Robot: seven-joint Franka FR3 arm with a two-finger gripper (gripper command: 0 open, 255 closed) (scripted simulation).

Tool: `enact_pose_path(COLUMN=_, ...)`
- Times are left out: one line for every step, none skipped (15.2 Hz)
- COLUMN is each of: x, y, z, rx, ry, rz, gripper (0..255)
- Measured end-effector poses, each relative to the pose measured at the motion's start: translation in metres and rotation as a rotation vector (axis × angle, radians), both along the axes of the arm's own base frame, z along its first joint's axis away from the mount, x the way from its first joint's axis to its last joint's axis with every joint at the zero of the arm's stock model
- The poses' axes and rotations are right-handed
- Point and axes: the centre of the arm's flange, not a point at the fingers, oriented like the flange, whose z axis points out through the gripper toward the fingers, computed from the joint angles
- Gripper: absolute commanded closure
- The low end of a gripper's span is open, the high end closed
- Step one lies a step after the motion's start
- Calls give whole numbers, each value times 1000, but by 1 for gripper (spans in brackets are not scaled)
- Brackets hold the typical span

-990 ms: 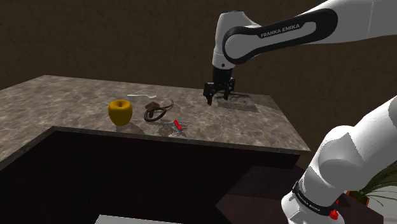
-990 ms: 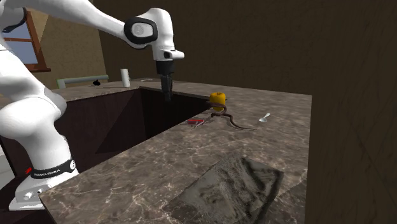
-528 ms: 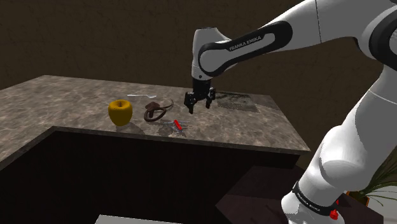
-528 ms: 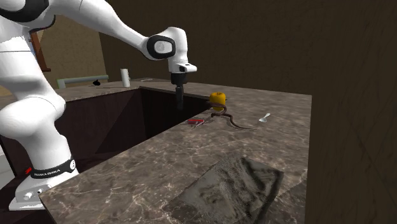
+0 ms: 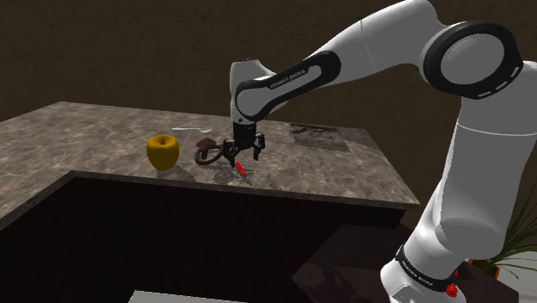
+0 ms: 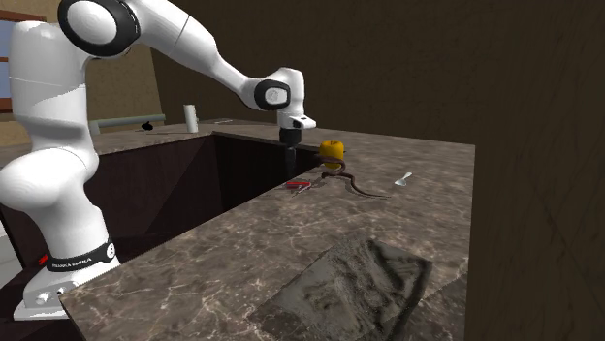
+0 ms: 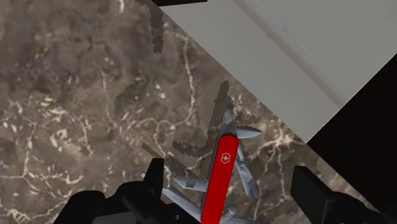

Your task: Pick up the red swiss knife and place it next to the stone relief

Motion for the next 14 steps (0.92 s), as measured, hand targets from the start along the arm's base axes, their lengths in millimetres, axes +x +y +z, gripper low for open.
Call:
enact_pose_path(x=5, y=5, z=-3, rx=2, ry=4, rz=0, gripper=0)
enact_pose_path(x=8, y=8, z=-10, rx=3, ry=5, rz=0, gripper=0)
enact_pose_path(x=9, y=9, z=-14, rx=4, ry=6, rz=0, gripper=0)
enact_pose_path(x=8, y=10, z=-20, rx=4, ry=6, rz=0, gripper=0)
enact_pose_path(x=8, y=10, z=-25, rx=4, ry=6, rz=0, gripper=0)
enact_pose_path(x=8, y=10, z=-30, rx=5, ry=6, rz=0, gripper=0)
enact_pose_path(x=8, y=9, z=-36, rx=5, ry=6, rz=0, gripper=0)
enact_pose_path(x=8, y=9, z=-43, rx=5, ry=6, rz=0, gripper=0)
enact_pose_path(x=9, y=9, z=-46, rx=5, ry=6, rz=0, gripper=0)
enact_pose_path(x=8, y=10, z=-47, rx=5, ry=6, rz=0, gripper=0)
enact_pose_path(x=9, y=10, z=-48, rx=5, ry=6, rz=0, gripper=0)
enact_pose_path(x=9, y=10, z=-48, rx=5, ry=6, rz=0, gripper=0)
enact_pose_path(x=9, y=10, z=-48, rx=5, ry=6, rz=0, gripper=0)
enact_pose_path(x=9, y=10, z=-48, rx=5, ry=6, rz=0, gripper=0)
